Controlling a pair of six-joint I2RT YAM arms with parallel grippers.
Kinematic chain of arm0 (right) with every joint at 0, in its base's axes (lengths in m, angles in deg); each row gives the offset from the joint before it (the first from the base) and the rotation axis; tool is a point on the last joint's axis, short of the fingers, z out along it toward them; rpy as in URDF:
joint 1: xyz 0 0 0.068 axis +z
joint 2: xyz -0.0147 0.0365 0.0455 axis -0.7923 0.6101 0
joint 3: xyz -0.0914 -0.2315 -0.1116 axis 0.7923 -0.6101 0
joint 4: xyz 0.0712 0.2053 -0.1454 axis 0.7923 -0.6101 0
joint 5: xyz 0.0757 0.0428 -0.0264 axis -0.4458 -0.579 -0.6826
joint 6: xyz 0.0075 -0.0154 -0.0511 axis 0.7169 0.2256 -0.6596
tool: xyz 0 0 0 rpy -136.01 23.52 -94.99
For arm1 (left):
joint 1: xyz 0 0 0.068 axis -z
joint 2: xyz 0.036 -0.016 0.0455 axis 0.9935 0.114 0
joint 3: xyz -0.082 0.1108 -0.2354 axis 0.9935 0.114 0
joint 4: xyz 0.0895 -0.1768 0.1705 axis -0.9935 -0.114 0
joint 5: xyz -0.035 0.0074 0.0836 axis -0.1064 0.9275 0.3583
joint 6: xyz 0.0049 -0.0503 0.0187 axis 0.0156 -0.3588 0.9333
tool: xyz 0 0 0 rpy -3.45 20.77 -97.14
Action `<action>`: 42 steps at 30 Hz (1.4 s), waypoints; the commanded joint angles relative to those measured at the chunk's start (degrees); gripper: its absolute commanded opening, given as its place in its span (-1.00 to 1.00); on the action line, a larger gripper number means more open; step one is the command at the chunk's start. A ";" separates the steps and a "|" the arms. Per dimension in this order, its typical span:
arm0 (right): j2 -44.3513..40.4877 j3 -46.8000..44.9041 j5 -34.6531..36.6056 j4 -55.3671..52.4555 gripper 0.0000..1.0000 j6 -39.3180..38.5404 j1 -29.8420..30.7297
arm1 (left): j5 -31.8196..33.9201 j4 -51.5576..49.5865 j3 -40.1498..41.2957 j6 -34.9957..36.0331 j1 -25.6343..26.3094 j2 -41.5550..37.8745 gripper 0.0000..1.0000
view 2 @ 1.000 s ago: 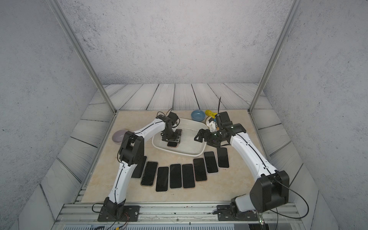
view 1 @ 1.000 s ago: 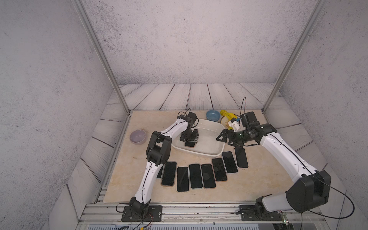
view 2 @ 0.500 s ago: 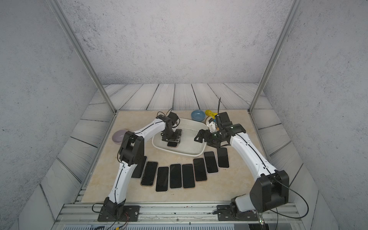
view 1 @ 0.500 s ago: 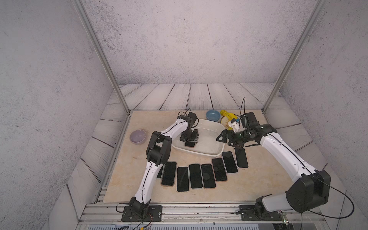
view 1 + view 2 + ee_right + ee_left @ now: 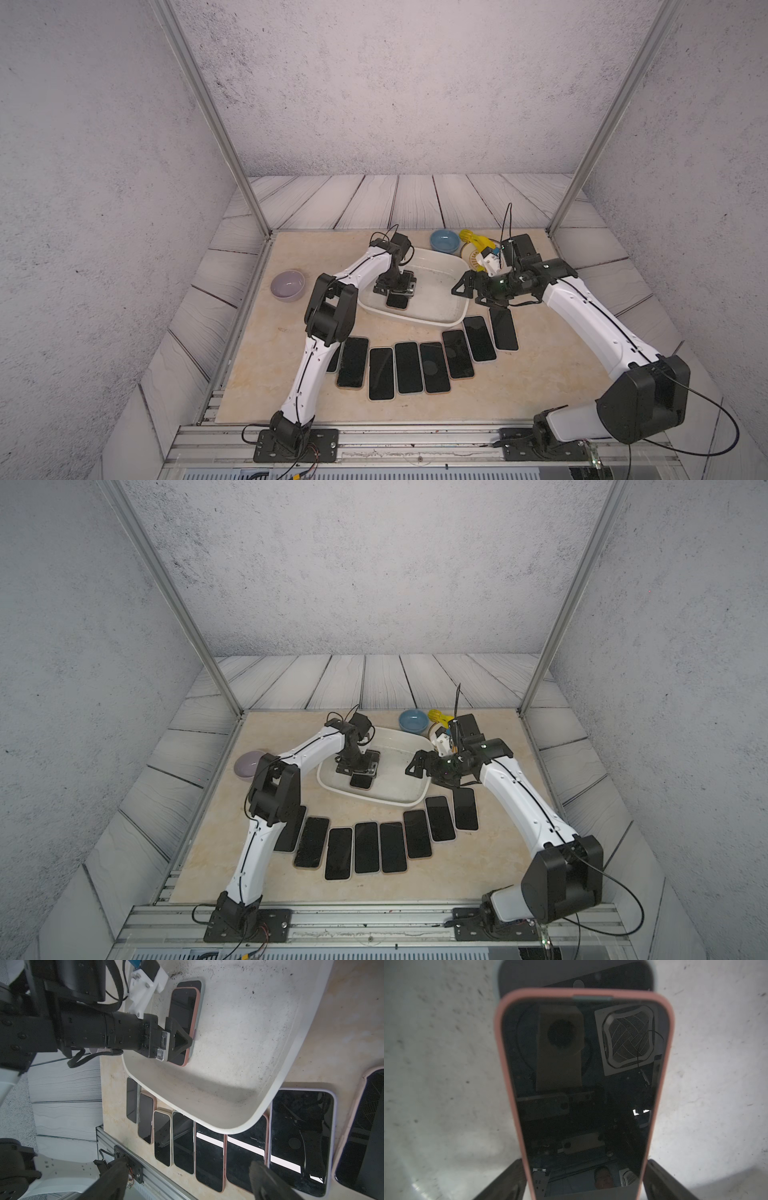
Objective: Take the phone out of the storage box
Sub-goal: Place the phone in the storage box, then pick up the phone from the storage box.
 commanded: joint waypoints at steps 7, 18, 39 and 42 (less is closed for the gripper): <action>0.24 -0.48 0.07 -0.07 0.93 -0.82 0.17 | 0.37 -2.11 -2.47 0.99 -0.27 3.25 0.83; 0.60 -0.54 0.06 -0.02 0.93 -1.09 0.16 | 0.74 -2.78 -3.56 1.00 -0.18 3.54 0.61; 0.33 -1.38 -0.31 2.22 0.93 0.22 0.16 | -1.79 -4.46 -7.38 0.36 -0.96 -9.08 0.27; 0.09 -1.27 -0.32 2.11 0.93 0.39 0.09 | -2.77 -4.89 -7.34 0.12 -1.06 -10.79 0.27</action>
